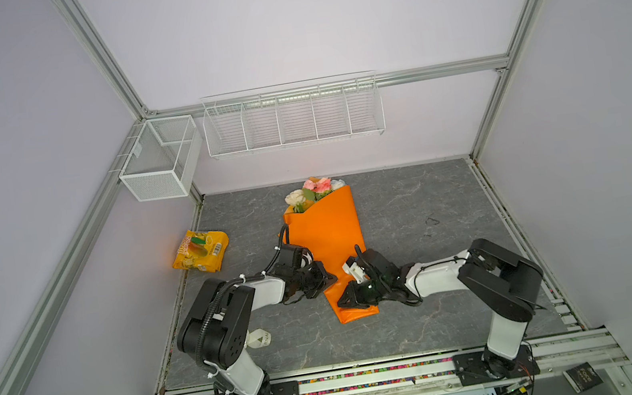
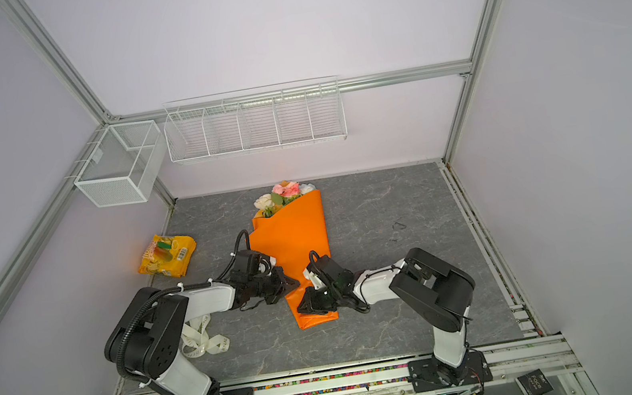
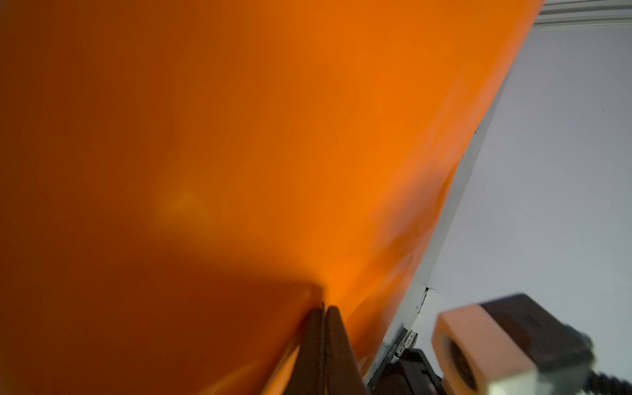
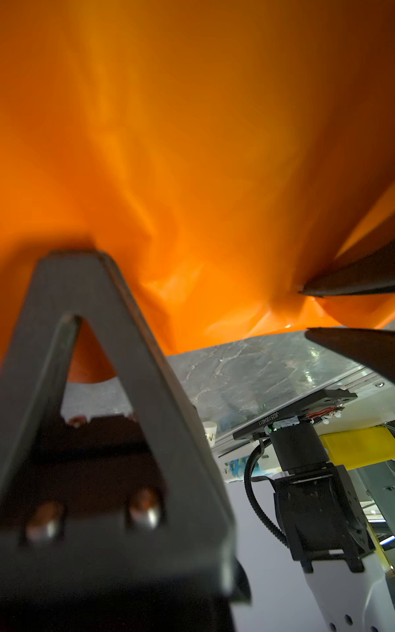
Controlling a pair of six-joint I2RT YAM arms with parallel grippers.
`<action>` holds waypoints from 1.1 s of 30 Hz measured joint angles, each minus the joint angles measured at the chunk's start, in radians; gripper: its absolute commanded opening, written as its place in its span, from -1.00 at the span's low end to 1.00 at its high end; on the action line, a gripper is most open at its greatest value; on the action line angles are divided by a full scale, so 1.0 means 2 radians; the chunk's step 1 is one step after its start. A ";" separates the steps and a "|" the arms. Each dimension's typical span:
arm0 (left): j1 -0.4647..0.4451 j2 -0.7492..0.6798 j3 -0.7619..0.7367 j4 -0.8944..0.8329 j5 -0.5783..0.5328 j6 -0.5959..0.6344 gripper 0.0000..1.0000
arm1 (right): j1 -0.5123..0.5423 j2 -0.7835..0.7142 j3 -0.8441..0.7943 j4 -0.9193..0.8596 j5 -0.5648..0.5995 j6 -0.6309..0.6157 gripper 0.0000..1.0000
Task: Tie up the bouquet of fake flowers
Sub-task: 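Bring the right gripper back to the cone's middle and grasp the paper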
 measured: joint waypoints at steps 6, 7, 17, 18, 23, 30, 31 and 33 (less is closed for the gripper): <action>0.000 0.011 -0.002 0.017 -0.001 0.007 -0.99 | 0.001 -0.051 -0.023 -0.018 0.004 0.000 -0.58; 0.000 0.012 -0.003 0.018 -0.001 0.010 -0.99 | 0.001 -0.051 -0.028 -0.021 0.004 0.000 -0.60; 0.000 0.011 -0.004 0.017 -0.001 0.035 -0.99 | 0.000 -0.060 -0.070 -0.040 -0.002 0.002 -0.61; 0.000 0.010 -0.004 0.016 -0.001 0.037 -0.99 | 0.000 -0.069 -0.072 -0.048 -0.002 0.002 -0.62; 0.000 0.006 -0.004 0.005 -0.002 0.048 -0.99 | -0.022 -0.160 -0.073 -0.083 -0.002 -0.001 -0.66; 0.001 0.005 -0.003 -0.001 -0.001 0.051 -1.00 | -0.047 -0.126 -0.073 -0.100 -0.004 -0.013 -0.73; 0.001 0.005 -0.003 -0.001 -0.001 0.051 -1.00 | -0.047 -0.114 -0.075 -0.103 -0.003 -0.015 -0.73; 0.001 0.005 -0.003 -0.001 -0.001 0.051 -1.00 | -0.047 -0.097 -0.084 -0.109 -0.001 -0.016 -0.74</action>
